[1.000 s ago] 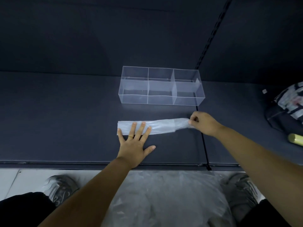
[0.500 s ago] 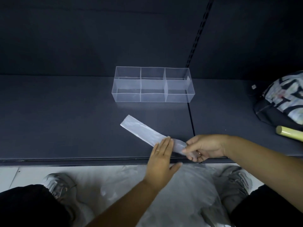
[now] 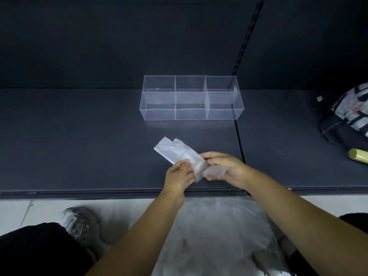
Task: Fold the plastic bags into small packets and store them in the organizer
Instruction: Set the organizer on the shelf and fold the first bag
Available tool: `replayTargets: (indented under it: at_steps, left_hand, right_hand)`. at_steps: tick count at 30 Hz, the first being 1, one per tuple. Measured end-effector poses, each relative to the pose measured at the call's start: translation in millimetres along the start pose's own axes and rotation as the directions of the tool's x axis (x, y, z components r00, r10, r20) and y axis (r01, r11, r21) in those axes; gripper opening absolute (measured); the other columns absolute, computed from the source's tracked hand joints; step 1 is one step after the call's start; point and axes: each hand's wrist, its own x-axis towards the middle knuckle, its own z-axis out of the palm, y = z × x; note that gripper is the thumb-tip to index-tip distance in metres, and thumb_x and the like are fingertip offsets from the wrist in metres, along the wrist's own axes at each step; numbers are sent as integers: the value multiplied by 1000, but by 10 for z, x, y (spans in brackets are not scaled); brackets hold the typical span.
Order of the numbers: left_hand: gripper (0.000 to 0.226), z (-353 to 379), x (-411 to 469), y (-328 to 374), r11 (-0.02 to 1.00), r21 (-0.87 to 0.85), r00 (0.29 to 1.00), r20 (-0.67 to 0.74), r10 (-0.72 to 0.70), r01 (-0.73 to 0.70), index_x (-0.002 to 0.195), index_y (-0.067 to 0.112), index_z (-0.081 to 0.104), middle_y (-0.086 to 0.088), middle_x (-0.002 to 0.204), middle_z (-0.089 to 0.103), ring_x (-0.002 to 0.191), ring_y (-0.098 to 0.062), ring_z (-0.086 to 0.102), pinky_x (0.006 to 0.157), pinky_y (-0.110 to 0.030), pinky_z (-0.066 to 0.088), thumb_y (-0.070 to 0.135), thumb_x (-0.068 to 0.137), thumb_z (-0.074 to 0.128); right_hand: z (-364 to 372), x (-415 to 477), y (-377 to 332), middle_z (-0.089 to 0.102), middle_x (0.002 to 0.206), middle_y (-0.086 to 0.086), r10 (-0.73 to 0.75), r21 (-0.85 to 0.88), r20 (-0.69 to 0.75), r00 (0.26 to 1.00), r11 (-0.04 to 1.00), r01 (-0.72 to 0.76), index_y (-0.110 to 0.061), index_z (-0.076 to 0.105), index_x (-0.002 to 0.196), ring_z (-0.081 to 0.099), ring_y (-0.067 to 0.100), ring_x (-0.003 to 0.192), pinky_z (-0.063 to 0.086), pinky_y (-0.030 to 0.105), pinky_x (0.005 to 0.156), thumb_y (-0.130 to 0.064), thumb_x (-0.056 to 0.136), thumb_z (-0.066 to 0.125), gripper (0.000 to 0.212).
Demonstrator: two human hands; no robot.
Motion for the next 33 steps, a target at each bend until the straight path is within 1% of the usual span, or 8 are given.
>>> replayTargets:
  at_steps: [3,8,11,15,19,23,26,33]
  left_hand:
    - [32,-57,55,16,999,52,999,45,-6,3,96,12,65,-8,92,74,75,-15,73,61,-22,57,34,101,43]
    - [50,-55,59,40,978,201,984,177,25,-61,106,24,65,0,97,74,86,-13,72,65,-20,56,61,93,34]
    - [38,-41,38,46,954,282,977,209,42,-102,111,16,63,-8,104,72,95,-20,70,79,-31,58,47,91,55]
    - [40,-57,52,13,931,350,983,176,45,-105,111,-3,59,-15,100,72,87,-19,67,85,-33,53,9,78,77]
    - [25,10,106,-21,941,325,995,68,77,-95,100,-4,64,-19,96,70,89,-29,66,88,-45,52,-3,77,73]
    - [22,52,172,-82,963,257,997,-14,82,-75,86,13,62,-19,98,69,92,-31,67,90,-47,53,-6,80,68]
    - [18,45,200,-102,955,283,996,4,92,-89,85,11,61,-13,90,68,82,-24,64,88,-48,54,-6,81,66]
    - [28,29,182,-20,936,348,998,52,38,-53,99,5,63,-11,93,66,91,-26,66,89,-46,54,11,76,77]
  right_hand:
    - [33,121,-42,62,115,22,50,186,-165,985,982,-19,0,59,120,60,29,101,48,45,93,-6,99,41,29]
    - [79,190,-243,59,117,22,52,269,-188,981,963,0,-1,47,134,56,33,109,48,42,94,10,93,33,44]
    - [175,226,-390,55,128,22,-18,276,-53,998,961,32,-4,41,137,52,41,123,49,44,97,8,95,39,44]
    - [287,305,-603,52,137,14,-178,261,112,978,955,144,-8,37,141,62,30,114,46,41,102,1,97,43,45]
    - [180,324,-651,59,129,10,-201,333,3,980,924,188,-10,44,136,70,21,89,56,29,78,-4,96,48,40]
    - [-64,268,-406,63,111,9,-41,15,-267,963,999,47,-11,51,132,49,8,54,41,20,54,-6,93,58,40]
    - [-95,227,-245,69,105,6,1,-166,-194,981,986,-33,-14,54,123,53,7,57,43,20,55,2,88,61,39]
    - [231,531,-389,65,70,8,-199,-484,-140,970,868,109,-12,67,84,58,10,58,45,16,51,-5,85,68,8]
